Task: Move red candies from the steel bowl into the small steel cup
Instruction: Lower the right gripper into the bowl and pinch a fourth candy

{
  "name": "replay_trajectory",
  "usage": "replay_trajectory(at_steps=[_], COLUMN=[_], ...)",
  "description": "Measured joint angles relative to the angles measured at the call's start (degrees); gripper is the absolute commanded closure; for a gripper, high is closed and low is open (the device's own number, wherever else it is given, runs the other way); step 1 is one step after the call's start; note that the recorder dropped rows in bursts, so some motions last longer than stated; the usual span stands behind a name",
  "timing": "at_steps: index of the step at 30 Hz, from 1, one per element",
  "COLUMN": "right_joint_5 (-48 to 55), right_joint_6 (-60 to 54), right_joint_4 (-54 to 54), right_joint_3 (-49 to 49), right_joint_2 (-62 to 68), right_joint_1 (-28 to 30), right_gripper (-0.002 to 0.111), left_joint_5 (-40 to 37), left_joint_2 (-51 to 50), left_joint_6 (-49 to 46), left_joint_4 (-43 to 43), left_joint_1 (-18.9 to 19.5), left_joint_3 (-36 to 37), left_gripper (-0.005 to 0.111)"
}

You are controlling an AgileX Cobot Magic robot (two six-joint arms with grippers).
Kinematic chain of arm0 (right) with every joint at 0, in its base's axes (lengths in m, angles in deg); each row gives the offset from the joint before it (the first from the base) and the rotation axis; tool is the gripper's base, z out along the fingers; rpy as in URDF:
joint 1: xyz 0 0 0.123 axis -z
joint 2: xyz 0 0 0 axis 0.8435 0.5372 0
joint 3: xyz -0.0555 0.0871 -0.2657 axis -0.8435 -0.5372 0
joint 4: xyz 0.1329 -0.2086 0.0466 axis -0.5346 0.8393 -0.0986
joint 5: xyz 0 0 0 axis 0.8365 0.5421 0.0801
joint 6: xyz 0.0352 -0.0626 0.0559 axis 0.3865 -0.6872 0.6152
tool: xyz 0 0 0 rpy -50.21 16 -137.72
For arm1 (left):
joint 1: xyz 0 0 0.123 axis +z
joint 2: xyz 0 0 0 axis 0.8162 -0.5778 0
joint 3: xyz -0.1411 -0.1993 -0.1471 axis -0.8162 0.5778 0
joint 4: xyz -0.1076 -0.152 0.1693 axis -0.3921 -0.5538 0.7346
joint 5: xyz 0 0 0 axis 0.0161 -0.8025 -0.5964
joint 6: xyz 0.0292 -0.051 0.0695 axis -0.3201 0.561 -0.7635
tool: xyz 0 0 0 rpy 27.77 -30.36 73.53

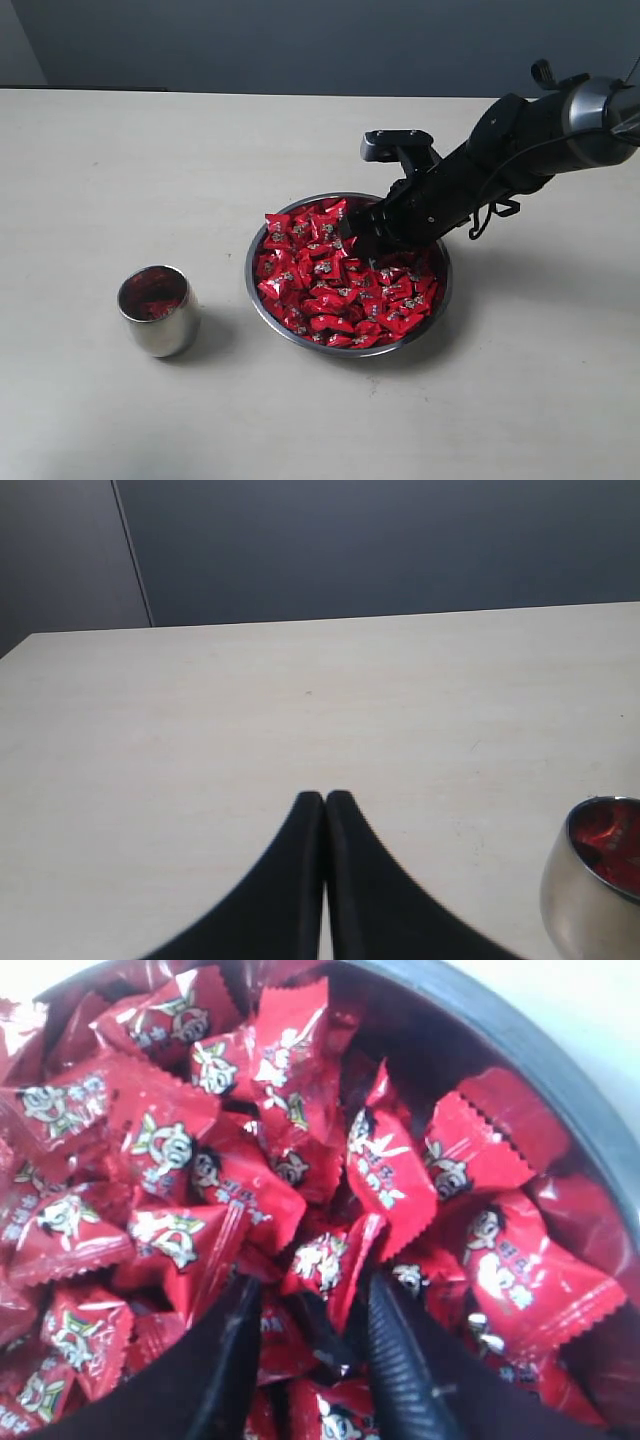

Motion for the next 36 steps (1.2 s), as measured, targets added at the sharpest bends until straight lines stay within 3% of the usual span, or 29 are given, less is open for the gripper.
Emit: replay_trajectory(at_steps=[7, 14, 21, 23, 36], right_joint_5=[-0.22, -1.45, -1.78, -2.37, -3.4], right_joint_6=[0.0, 0.0, 0.0, 0.0, 1.21], right_joint_4=[-0.22, -0.6, -1.0, -1.0, 1.1], right_joint_3=[0.0, 0.0, 0.0, 0.0, 0.0], right_joint_2=[0.0, 0.0, 0.0, 0.0, -3.04], right_joint_1=[0.0, 0.0, -0.22, -0.34, -0.44], right_gripper=[0.072, 0.096, 0.099, 0.109, 0.109], left_joint_5=[0.0, 0.0, 0.0, 0.0, 0.0], left_joint_2=[0.0, 0.0, 0.0, 0.0, 0.0], left_joint_6=[0.0, 0.0, 0.0, 0.0, 0.0], left_joint_4=[0.0, 0.0, 0.0, 0.0, 0.0], left_joint_1=[0.0, 0.0, 0.0, 0.0, 0.0], left_joint_3=[0.0, 0.0, 0.0, 0.0, 0.0], left_gripper=[0.106, 0.106, 0.106, 0.106, 0.106])
